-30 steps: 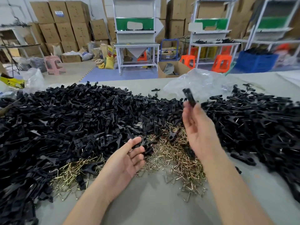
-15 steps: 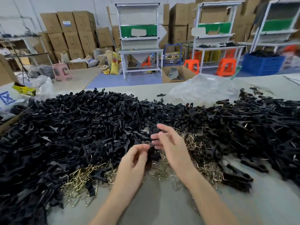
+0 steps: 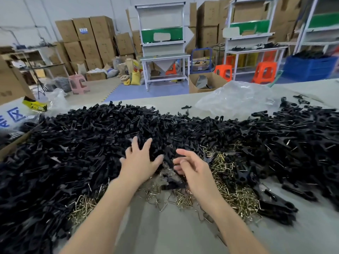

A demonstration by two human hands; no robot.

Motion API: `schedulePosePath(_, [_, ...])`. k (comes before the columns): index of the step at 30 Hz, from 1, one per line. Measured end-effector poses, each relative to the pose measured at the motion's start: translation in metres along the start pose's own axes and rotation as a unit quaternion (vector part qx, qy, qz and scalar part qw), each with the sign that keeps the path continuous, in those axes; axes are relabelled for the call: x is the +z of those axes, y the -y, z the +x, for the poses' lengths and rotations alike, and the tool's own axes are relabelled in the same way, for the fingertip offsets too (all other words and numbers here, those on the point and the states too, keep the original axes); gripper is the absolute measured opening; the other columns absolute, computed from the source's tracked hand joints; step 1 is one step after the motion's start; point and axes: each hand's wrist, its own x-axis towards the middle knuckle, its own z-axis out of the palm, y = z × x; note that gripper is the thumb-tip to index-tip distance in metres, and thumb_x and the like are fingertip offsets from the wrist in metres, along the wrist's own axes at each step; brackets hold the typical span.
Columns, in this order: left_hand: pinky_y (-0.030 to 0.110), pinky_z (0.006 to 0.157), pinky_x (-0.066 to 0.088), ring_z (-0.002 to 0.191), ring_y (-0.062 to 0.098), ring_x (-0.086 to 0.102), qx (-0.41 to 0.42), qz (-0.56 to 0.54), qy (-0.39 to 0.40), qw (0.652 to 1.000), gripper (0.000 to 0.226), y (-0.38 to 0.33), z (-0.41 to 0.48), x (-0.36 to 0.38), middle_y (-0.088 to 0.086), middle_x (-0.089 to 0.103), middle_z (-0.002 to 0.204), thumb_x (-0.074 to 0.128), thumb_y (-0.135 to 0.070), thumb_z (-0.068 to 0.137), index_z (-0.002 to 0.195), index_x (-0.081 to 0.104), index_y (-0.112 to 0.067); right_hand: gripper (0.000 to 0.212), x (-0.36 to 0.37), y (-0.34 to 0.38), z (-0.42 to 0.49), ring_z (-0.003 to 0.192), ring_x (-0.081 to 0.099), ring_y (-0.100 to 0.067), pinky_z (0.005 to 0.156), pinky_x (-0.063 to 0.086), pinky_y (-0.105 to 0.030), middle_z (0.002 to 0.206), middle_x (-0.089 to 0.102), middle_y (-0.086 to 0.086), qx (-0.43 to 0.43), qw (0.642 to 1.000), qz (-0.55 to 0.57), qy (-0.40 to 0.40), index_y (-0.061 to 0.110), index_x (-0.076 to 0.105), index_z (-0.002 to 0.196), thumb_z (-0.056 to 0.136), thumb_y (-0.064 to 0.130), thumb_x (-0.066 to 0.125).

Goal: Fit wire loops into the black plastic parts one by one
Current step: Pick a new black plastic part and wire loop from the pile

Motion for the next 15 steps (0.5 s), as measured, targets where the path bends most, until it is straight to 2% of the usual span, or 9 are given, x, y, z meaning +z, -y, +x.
schedulePosePath(2, [0.06,0.112,0.026,0.147,0.041,0.016,0.022,0.03,0.069,0.997,0.069,-0.006,0.017,-0.007,0.004,0.008,0.167,0.041,-0.073,0.092,0.152,0.028,-0.042,0.032,0.0,-0.001,0.001,0.093,0.069,-0.004,0.08,0.052,-0.014,0.1,0.072,0.018,0.005,1.0,0.008,0.001,0.036,0.063,0.12,0.106,0.012,0.046])
schedulePosePath(4, [0.058,0.109,0.032,0.141,0.039,0.024,0.062,0.072,0.078,0.992,0.058,-0.011,0.022,-0.007,0.001,0.022,0.161,0.041,-0.068,0.095,0.146,0.038,-0.041,0.032,0.0,-0.003,0.002,0.092,0.069,-0.004,0.079,0.053,-0.015,0.099,0.072,0.018,0.008,1.0,0.015,0.001,0.036,0.062,0.12,0.106,0.012,0.046])
schedulePosePath(6, [0.052,0.102,0.042,0.132,0.036,0.033,0.098,0.129,0.034,0.986,0.048,-0.013,0.014,-0.001,-0.003,0.034,0.152,0.042,-0.058,0.098,0.141,0.044,-0.037,0.033,0.0,-0.004,0.003,0.091,0.069,-0.004,0.079,0.054,-0.016,0.099,0.072,0.018,0.008,1.0,0.026,-0.002,0.038,0.061,0.119,0.106,0.012,0.046])
schedulePosePath(9, [0.039,0.082,0.052,0.117,0.028,0.045,0.123,0.168,-0.073,0.975,0.039,-0.011,-0.006,0.007,-0.002,0.048,0.133,0.042,-0.046,0.1,0.133,0.052,-0.027,0.034,0.0,-0.006,0.005,0.09,0.07,-0.003,0.081,0.055,-0.018,0.099,0.072,0.018,0.002,0.999,0.033,-0.004,0.043,0.056,0.12,0.106,0.013,0.046])
schedulePosePath(10, [0.036,0.077,0.053,0.114,0.025,0.048,0.127,0.161,-0.096,0.974,0.037,-0.009,-0.01,0.007,0.0,0.051,0.127,0.042,-0.043,0.1,0.129,0.055,-0.024,0.035,0.0,-0.006,0.005,0.09,0.07,-0.003,0.08,0.055,-0.018,0.099,0.072,0.018,0.001,0.999,0.033,-0.004,0.044,0.054,0.121,0.106,0.014,0.047])
schedulePosePath(12, [0.036,0.077,0.053,0.108,0.024,0.054,0.136,0.1,-0.123,0.978,0.032,-0.001,-0.013,0.001,0.003,0.054,0.117,0.045,-0.039,0.101,0.122,0.058,-0.019,0.035,0.0,-0.007,0.005,0.09,0.069,-0.005,0.078,0.057,-0.021,0.099,0.071,0.019,-0.005,1.0,0.027,-0.001,0.046,0.052,0.123,0.106,0.015,0.046])
schedulePosePath(15, [0.034,0.076,0.046,0.09,0.019,0.059,0.118,-0.102,-0.163,0.974,0.022,0.012,-0.014,-0.018,-0.003,0.061,0.099,0.047,-0.034,0.103,0.112,0.061,-0.02,0.038,0.001,-0.008,0.002,0.087,0.067,-0.013,0.077,0.058,-0.029,0.1,0.07,0.02,-0.011,1.0,0.011,0.007,0.053,0.05,0.12,0.107,0.018,0.046])
